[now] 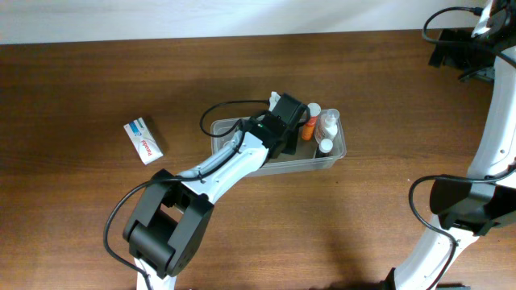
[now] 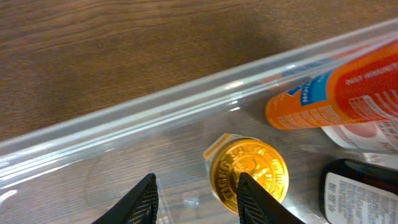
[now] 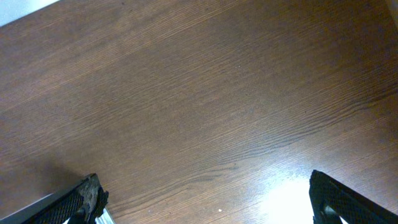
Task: Pack container
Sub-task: 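Adjust the jar's position in the container and open the left gripper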
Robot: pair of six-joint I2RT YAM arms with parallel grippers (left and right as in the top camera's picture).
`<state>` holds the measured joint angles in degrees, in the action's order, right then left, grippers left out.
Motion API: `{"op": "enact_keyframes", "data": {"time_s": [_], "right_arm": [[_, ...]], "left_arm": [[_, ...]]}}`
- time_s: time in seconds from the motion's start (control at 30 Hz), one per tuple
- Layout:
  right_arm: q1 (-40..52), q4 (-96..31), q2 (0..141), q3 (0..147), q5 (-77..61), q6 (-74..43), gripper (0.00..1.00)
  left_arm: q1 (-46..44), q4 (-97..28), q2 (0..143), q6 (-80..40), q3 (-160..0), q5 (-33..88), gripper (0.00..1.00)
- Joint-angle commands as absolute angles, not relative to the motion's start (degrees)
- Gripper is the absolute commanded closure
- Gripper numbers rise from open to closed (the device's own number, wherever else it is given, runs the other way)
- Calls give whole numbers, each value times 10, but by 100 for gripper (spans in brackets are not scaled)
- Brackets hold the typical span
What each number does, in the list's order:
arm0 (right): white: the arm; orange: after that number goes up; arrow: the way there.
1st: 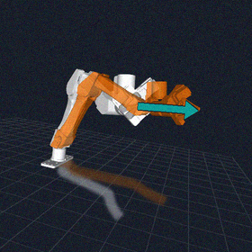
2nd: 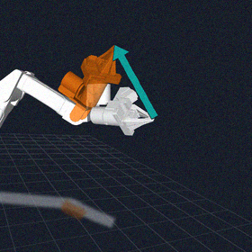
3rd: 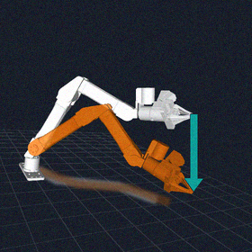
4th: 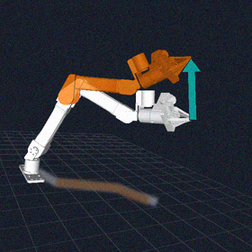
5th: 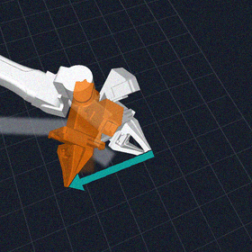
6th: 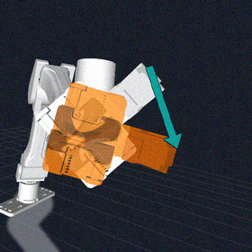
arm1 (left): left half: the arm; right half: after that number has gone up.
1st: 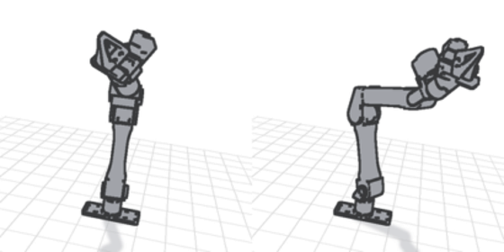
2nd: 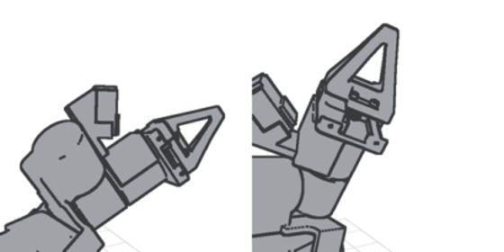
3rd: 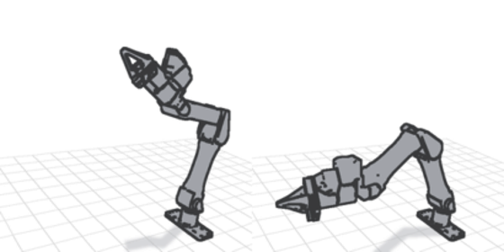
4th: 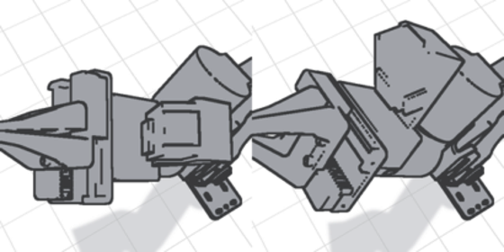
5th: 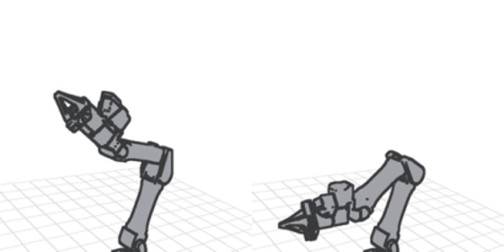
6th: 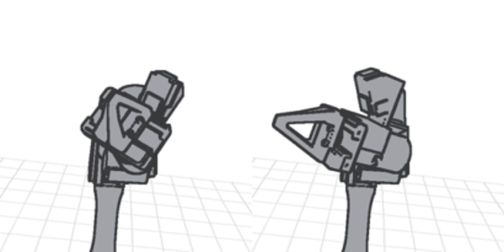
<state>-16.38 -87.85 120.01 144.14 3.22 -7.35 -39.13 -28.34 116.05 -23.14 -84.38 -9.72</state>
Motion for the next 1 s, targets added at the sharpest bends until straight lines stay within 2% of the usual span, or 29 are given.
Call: {"op": "enact_keyframes", "data": {"time_s": [0.0, 0.17, 0.33, 0.53, 0.57, 0.97], "right_arm": [[-165, -877, 1187, 1451, 37, -76, 2], [-165, -877, 1187, 1451, 37, -76, 2], [-165, -877, 1187, 1451, 37, -75, 2], [-165, -877, 1187, 1451, 37, -76, 2], [-165, -877, 1187, 1451, 37, -76, 2], [-165, -877, 1187, 1451, 37, -75, 2]], "left_arm": [[-388, -290, 1163, -222, -862, -123, 59], [-388, -296, 1163, -222, -862, -129, 60], [-388, -301, 1164, -222, -862, -130, 69], [-388, -305, 1165, -222, -862, -134, 71], [-388, -305, 1166, -222, -862, -133, 75], [-391, -302, 1179, -224, -862, -129, 75]]}}
